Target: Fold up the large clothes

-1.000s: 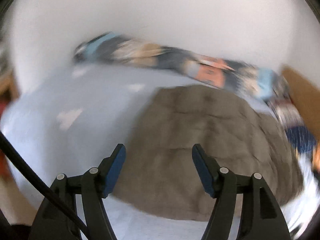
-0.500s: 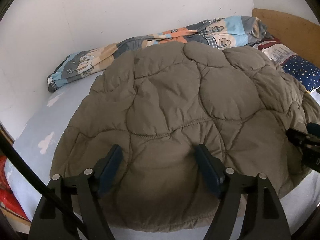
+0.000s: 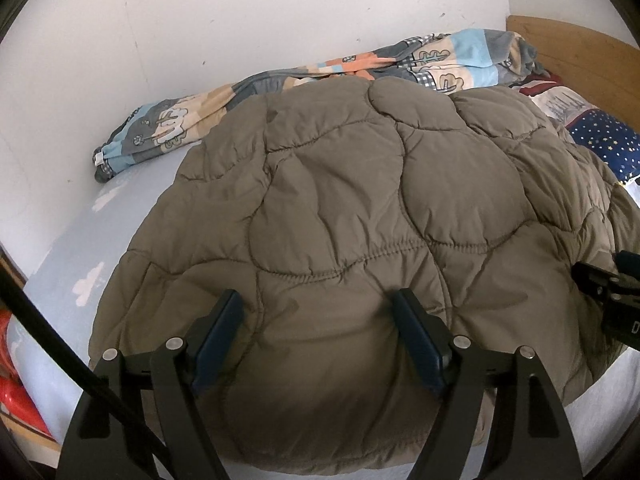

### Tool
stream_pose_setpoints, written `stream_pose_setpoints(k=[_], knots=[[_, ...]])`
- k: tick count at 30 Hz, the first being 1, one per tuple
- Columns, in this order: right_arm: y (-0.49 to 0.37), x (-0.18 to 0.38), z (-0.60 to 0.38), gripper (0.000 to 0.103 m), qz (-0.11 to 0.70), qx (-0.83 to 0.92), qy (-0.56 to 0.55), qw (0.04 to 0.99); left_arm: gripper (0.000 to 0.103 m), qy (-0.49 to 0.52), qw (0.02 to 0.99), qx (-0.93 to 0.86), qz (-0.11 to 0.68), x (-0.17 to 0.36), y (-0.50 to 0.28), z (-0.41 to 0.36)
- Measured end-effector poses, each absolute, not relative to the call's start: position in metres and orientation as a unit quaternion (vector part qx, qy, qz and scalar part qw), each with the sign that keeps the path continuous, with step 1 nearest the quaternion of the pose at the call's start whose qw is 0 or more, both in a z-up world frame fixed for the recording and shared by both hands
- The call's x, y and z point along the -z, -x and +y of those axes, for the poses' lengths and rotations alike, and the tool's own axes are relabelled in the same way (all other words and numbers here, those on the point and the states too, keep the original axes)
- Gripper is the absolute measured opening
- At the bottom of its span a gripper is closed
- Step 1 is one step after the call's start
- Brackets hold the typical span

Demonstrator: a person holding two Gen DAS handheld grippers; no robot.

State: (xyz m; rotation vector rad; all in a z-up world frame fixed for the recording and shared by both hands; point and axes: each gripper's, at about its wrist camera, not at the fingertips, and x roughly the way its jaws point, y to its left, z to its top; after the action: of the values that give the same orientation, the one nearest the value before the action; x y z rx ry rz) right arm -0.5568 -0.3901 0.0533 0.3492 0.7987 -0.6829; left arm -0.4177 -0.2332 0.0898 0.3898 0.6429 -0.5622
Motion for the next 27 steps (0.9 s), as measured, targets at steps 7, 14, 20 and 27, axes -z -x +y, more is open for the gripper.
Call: stream_pose_setpoints(k=[7, 14, 20, 27], knots=[[0.555, -0.053, -0.392, 0.084, 0.382, 0.325, -0.167, 0.849, 0.078, -0.186, 0.892, 0.271, 0.312, -0.089, 0.417, -0.235], [0.551, -0.046, -0.392, 0.085, 0.392, 0.326, -0.162, 0.845, 0.078, -0.182, 0.885, 0.274, 0.330, -0.085, 0.410, -0.236], [0.548, -0.044, -0.394, 0.085, 0.401, 0.326, -0.163, 0.840, 0.079, -0.167, 0.878, 0.287, 0.345, -0.090, 0.403, -0.232], [0.570, -0.081, -0.404, 0.085, 0.343, 0.325, -0.198, 0.859, 0.078, -0.137, 0.892, 0.298, 0.311, -0.138, 0.384, -0.227]])
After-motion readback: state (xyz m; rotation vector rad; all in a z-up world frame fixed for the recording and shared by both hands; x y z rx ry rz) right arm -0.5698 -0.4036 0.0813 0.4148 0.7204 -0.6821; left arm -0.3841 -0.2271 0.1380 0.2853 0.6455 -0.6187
